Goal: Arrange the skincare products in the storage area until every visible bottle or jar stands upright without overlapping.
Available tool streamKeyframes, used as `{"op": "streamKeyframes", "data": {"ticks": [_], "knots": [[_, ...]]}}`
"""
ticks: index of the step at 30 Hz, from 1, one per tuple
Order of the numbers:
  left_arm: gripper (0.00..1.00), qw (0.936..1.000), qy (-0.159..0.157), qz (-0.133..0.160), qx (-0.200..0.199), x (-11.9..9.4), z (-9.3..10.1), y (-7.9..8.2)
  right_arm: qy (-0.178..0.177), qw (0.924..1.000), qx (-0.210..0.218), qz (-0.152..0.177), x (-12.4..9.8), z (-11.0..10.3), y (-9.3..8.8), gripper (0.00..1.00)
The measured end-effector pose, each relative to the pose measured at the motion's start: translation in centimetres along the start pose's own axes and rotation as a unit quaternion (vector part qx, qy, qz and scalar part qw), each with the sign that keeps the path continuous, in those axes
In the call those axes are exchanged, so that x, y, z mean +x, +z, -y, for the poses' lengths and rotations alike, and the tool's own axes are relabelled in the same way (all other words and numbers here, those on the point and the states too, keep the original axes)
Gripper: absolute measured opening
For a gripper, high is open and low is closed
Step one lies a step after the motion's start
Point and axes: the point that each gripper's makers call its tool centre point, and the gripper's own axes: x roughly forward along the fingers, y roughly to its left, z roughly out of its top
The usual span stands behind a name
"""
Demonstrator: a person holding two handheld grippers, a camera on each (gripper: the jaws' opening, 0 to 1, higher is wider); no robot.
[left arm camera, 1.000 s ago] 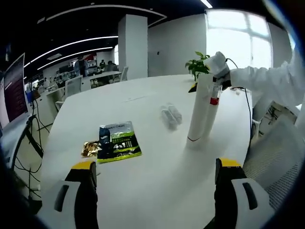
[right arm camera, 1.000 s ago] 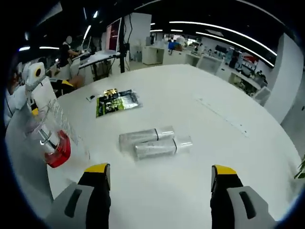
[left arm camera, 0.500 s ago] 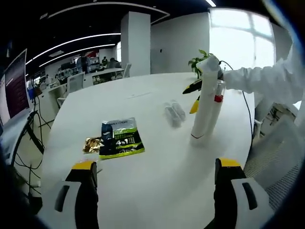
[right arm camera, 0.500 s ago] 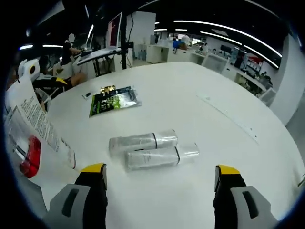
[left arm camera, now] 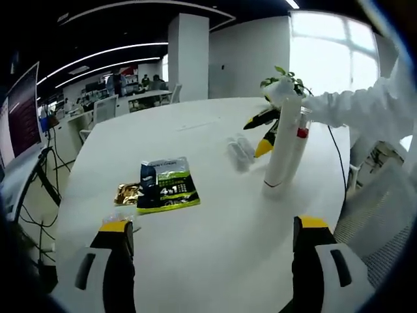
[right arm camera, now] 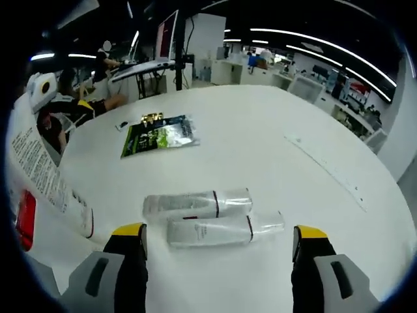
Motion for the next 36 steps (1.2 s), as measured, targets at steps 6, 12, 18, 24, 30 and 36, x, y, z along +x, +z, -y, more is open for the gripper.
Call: {"op": "streamKeyframes", "data": {"ticks": [6,12,18,24,30,36], "knots": [[0.97,1.0,0.002,-0.002,-0.002,0.0,-0.1,-0.1,0.008,0.9999,-0.006,-0.005,0.7,0.2,-0.1,0.92],[0.97,1.0,0.001,-0.004,-0.002,0.1,-0.2,-0.2,0.015,0.9997,0.003,-0.018,1.4,0.6,-1.0,0.91],[0.96,1.0,0.001,-0.004,-0.004,0.1,-0.2,-0.3,0.014,0.9997,0.011,-0.017,1.6,0.7,-1.5,0.88],[0.96,1.0,0.002,-0.004,-0.005,0.1,-0.2,-0.2,0.015,0.9997,0.012,-0.012,1.5,0.9,-1.2,0.85],[0.96,1.0,0.001,-0.005,-0.004,0.1,-0.2,-0.3,0.008,0.9999,0.014,-0.004,1.3,1.0,-1.1,0.83],[0.96,1.0,0.0,-0.005,-0.002,0.1,-0.1,-0.2,0.004,0.9999,0.008,-0.005,1.1,0.8,-1.4,0.79]]}}
